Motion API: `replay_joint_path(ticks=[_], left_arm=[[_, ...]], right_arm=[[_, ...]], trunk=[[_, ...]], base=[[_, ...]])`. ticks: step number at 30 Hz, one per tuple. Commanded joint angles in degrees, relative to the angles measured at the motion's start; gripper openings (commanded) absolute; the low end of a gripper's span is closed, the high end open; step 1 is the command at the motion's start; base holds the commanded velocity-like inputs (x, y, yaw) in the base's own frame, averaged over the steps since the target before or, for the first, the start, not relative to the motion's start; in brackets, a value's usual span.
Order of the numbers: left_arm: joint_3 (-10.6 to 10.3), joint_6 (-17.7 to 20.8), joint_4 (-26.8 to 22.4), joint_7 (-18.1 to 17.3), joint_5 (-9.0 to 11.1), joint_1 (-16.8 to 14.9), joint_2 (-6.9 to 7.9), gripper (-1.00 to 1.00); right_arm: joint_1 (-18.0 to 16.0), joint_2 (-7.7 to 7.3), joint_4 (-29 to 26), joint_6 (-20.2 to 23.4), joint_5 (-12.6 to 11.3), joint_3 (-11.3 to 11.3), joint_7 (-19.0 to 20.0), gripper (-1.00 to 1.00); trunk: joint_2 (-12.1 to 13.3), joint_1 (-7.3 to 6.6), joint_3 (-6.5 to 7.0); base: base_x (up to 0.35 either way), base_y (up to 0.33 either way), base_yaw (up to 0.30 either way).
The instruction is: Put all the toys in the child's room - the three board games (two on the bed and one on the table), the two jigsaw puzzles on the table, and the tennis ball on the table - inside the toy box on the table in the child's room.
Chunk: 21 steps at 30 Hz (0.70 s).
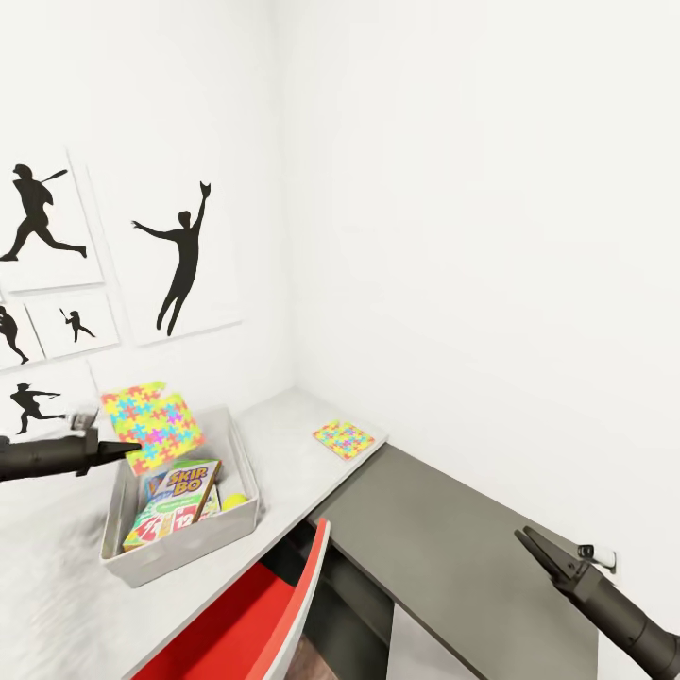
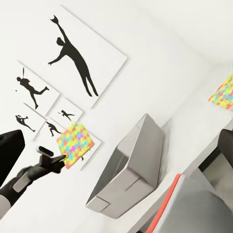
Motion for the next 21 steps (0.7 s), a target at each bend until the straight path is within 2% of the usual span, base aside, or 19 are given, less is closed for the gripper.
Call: replay_joint_path(ticks=[1, 5, 9, 21], left_arm=[[-0.3, 0.5, 0.0, 0.2, -1.8, -0.3, -0.26, -1.0], [-2.8, -0.1, 0.0, 1.8, -4.4, -0.7, -1.3, -1.0], [-4.3, -0.3, 0.0, 2.1, -5.0, -0.8, -1.62, -1.0], [-5.1, -1.6, 0.0, 2.4, -5.4, -0.8, -1.82, -1.0]], right_arm=[[0.0, -0.03, 0.0, 0.5, -0.2, 0.0, 0.1, 1.0], [0.0, -0.24, 0.0, 0.6, -0.2, -0.1, 0.2, 1.0], [0.0, -0.55, 0.0, 0.7, -0.2, -0.2, 0.2, 1.0], [0.0, -0.67, 0.4, 0.7, -0.2, -0.4, 0.2, 1.0]], trunk=[[-0.1, 0.01, -0.09], [-0.1, 0.01, -0.09], [-0.1, 0.01, -0.11], [-0.1, 0.01, -1.03]], base=[[0.0, 0.0, 0.0], [0.0, 0.0, 0.0], [0.0, 0.0, 0.0], [0.0, 0.0, 0.0]])
